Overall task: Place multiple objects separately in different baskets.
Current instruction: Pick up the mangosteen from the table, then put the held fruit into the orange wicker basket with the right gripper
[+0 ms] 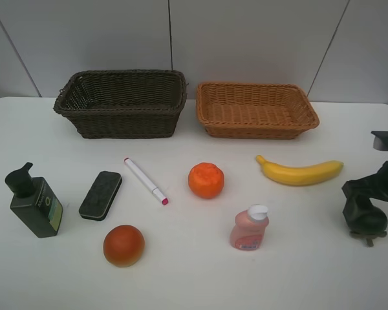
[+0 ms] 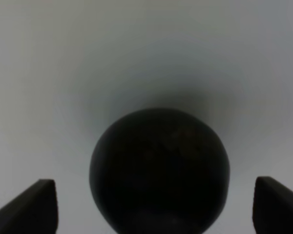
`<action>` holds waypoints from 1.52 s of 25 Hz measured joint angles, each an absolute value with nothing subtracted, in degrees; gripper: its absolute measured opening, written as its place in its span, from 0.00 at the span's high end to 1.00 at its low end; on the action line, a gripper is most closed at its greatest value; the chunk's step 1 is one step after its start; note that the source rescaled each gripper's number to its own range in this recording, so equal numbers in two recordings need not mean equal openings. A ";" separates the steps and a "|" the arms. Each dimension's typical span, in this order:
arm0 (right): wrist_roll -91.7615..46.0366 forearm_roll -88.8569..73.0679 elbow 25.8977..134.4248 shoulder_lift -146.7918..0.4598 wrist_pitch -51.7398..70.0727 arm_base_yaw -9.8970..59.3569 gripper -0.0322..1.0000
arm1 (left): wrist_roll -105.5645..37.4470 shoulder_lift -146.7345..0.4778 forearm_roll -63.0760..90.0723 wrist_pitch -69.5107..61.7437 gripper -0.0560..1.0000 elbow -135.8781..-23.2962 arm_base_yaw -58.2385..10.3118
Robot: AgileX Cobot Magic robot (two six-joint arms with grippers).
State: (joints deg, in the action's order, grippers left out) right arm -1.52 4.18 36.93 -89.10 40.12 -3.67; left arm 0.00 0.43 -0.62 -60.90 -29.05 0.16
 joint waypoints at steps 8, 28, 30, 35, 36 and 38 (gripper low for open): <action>-1.52 2.16 34.88 -92.55 35.63 -3.67 0.00 | 0.00 0.43 -0.62 -60.90 0.00 -29.05 0.16; 1.13 1.66 34.88 -94.42 34.22 -3.67 0.33 | 0.00 0.43 -0.62 -60.90 0.00 -29.05 0.16; 1.27 0.91 34.88 -93.11 33.88 -3.67 0.33 | 0.00 0.43 -0.62 -60.90 0.00 -29.05 0.16; 1.27 0.00 38.83 -86.59 35.37 -3.67 0.33 | 0.00 0.43 -0.62 -60.90 0.00 -29.05 0.16; 1.33 0.00 40.43 -85.30 36.31 -3.67 0.33 | 0.00 0.43 -0.62 -60.90 0.00 -29.05 0.16; 1.33 0.00 44.94 -83.55 38.33 -3.67 0.33 | 0.00 0.43 -0.62 -60.90 0.00 -29.05 0.16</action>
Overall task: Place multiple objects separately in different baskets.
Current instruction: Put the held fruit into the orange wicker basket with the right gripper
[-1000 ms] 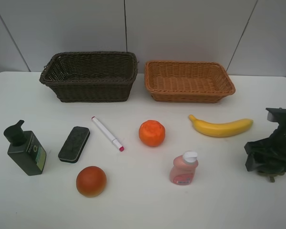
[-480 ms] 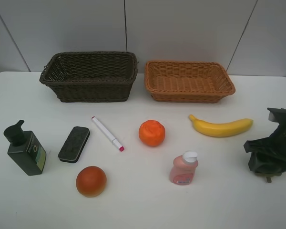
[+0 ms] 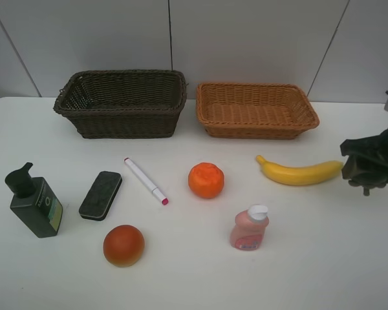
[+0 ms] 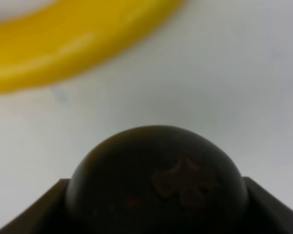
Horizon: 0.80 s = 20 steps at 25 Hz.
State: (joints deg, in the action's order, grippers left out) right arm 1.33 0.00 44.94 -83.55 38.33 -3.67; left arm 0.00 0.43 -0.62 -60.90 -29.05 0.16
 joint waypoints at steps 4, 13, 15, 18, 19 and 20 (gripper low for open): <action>1.08 0.00 54.45 -82.71 40.98 -3.44 0.33 | 0.00 0.43 -0.62 -60.90 0.00 -29.05 0.16; 0.85 0.00 75.35 -93.72 41.46 6.39 0.33 | 0.00 0.43 -0.62 -60.90 0.00 -29.05 0.16; 0.85 0.33 80.02 -98.64 41.41 7.88 0.33 | 0.00 0.43 -0.62 -60.90 0.00 -29.05 0.16; 0.85 0.00 85.81 -106.51 41.24 8.84 0.33 | 0.00 0.43 -0.62 -60.90 0.00 -29.05 0.16; 0.85 0.00 87.18 -109.19 41.24 8.91 0.33 | 0.00 0.43 -0.62 -60.90 0.00 -29.05 0.16; 0.85 0.00 88.54 -111.72 41.18 8.97 0.33 | 0.00 0.43 -0.62 -60.90 0.00 -29.05 0.16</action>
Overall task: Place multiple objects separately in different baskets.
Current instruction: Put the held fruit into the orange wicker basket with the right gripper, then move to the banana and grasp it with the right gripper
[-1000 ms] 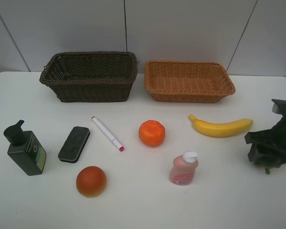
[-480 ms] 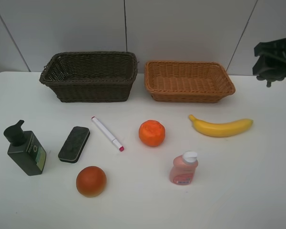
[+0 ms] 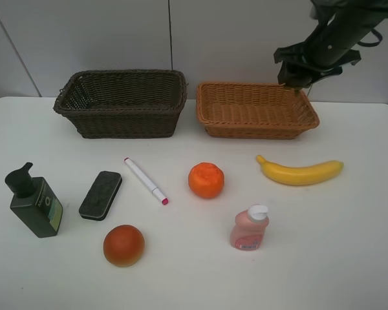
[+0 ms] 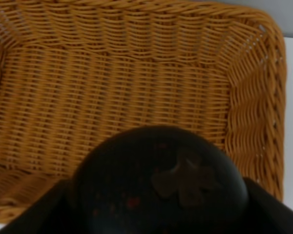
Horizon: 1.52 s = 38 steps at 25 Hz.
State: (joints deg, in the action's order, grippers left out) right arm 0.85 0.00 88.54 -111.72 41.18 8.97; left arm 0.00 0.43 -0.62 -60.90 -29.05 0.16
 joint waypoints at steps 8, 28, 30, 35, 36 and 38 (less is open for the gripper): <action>0.85 -0.97 90.28 -122.36 39.20 9.01 0.33 | 0.00 0.43 -0.62 -60.90 0.00 -29.05 0.16; 0.96 0.00 90.39 -122.27 38.64 9.01 0.03 | 0.00 0.43 -0.62 -60.90 0.00 -29.05 0.16; 0.96 0.00 90.39 -122.16 38.64 9.01 0.02 | 0.00 0.43 -0.62 -60.90 0.00 -29.05 0.16; 0.96 0.00 90.39 -121.26 39.14 9.01 0.02 | 0.00 0.43 -0.62 -60.90 0.00 -29.05 0.16; 0.85 0.38 90.39 -120.56 39.69 9.01 0.02 | 0.00 0.43 -0.62 -60.90 0.00 -29.05 0.16; 0.00 1.57 90.39 -118.58 41.20 9.01 0.02 | 0.00 0.43 -0.62 -60.90 0.00 -29.05 0.16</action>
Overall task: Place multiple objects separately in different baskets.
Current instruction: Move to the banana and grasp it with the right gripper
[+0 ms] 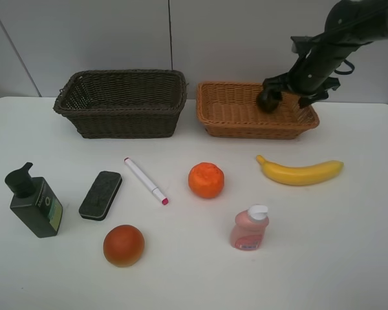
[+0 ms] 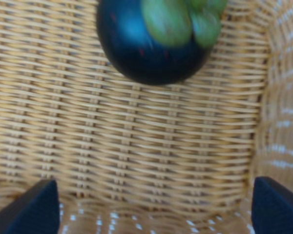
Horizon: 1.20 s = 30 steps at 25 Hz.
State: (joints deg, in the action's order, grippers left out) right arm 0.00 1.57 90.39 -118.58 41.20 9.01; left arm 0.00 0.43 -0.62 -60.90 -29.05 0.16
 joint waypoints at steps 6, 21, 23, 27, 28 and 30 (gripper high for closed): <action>-16.39 4.82 90.39 -108.98 53.41 9.57 0.02 | 0.00 0.43 -0.62 -60.90 0.00 -29.05 0.16; -37.84 6.33 84.82 -98.86 69.45 18.53 0.02 | 0.00 0.43 -0.62 -60.90 0.00 -29.05 0.16; -39.48 6.28 81.28 -98.86 69.57 18.53 0.02 | 0.00 0.43 -0.62 -60.90 0.00 -29.05 0.16; -42.30 6.33 73.53 -98.86 66.05 18.53 0.02 | 0.00 0.43 -0.62 -60.90 0.00 -29.05 0.16; -42.77 6.33 71.68 -98.86 63.63 18.53 0.02 | 0.00 0.43 -0.62 -60.90 0.00 -29.05 0.16; -43.22 6.33 68.62 -98.86 58.73 18.53 0.02 | 0.00 0.43 -0.62 -60.90 0.00 -29.05 0.16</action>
State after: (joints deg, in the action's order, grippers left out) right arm -43.22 6.33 68.62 -98.86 58.73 18.53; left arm 0.00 0.43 -0.62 -60.90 -29.05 0.16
